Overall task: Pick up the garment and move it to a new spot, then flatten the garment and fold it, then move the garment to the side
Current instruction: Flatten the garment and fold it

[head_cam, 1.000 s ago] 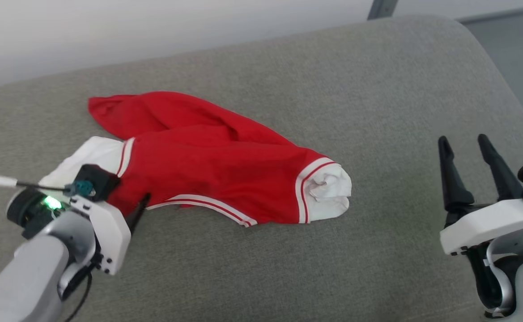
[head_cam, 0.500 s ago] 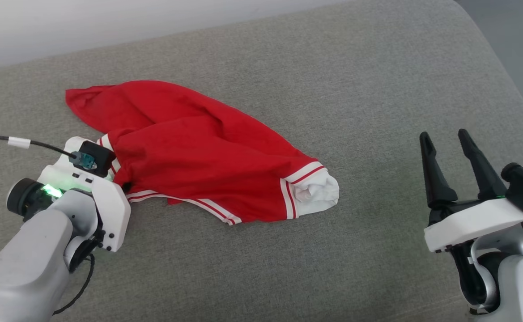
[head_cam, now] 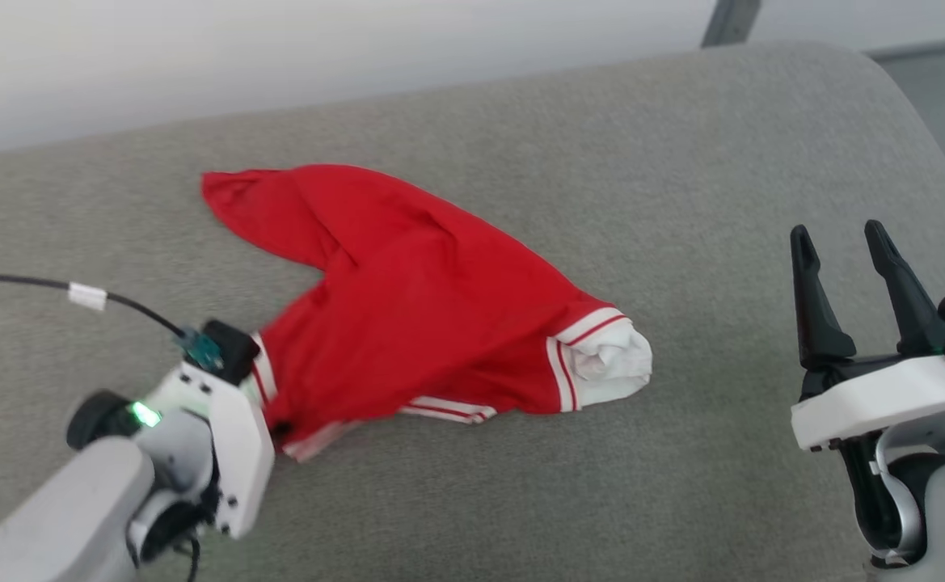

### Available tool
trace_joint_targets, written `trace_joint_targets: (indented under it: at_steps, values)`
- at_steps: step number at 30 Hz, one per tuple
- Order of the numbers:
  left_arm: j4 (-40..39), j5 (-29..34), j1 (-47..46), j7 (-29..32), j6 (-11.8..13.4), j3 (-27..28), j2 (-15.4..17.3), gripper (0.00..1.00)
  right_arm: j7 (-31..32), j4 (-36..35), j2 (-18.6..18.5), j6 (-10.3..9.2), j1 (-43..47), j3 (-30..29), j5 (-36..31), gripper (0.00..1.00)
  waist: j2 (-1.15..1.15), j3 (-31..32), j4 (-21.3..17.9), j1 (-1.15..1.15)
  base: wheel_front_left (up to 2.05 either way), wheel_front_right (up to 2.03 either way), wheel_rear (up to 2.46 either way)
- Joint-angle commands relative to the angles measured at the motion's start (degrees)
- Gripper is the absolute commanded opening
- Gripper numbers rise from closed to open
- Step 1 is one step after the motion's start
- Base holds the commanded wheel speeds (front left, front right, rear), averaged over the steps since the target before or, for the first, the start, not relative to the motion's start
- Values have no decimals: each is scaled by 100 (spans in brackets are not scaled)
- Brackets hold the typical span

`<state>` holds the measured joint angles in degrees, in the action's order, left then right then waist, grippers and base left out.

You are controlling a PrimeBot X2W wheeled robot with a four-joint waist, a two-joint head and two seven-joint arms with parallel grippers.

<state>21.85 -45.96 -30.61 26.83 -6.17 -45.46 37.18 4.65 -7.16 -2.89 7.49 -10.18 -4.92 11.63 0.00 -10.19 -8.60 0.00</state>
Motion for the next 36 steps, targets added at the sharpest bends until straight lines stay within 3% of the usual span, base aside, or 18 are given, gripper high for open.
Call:
trace_joint_targets:
  at_steps: [1,7,10,11,13,20,28,36]
  values:
    - [-321,-97,213,135,122,-18,92,0,49,-68,-2,1,70,-24,-28,100,0,163,165,0,0,0,0]
    - [-1479,-305,816,527,649,-49,335,0,179,-212,-2,1,197,-55,6,100,0,294,361,0,0,0,0]
    - [-1769,-380,1000,500,797,-21,381,0,212,-238,-1,1,234,-23,46,100,0,310,425,0,0,0,0]
    - [-1821,-338,1026,438,761,-27,415,22,223,-235,-1,1,233,0,65,100,0,311,440,0,0,0,0]
    - [-1820,-316,1083,283,737,4,417,100,218,-210,-2,1,234,16,69,100,0,318,470,0,0,0,0]
    - [-1955,-457,1069,213,606,86,520,100,136,-112,-1,1,219,0,82,100,0,334,539,0,0,0,0]
    - [-2260,-587,1018,474,1027,404,932,100,114,-107,-1,1,222,-37,137,100,0,196,548,0,0,0,0]
    - [-1594,-849,1183,638,1267,521,1006,100,146,-87,-1,1,137,1,153,100,0,7,413,0,0,0,0]
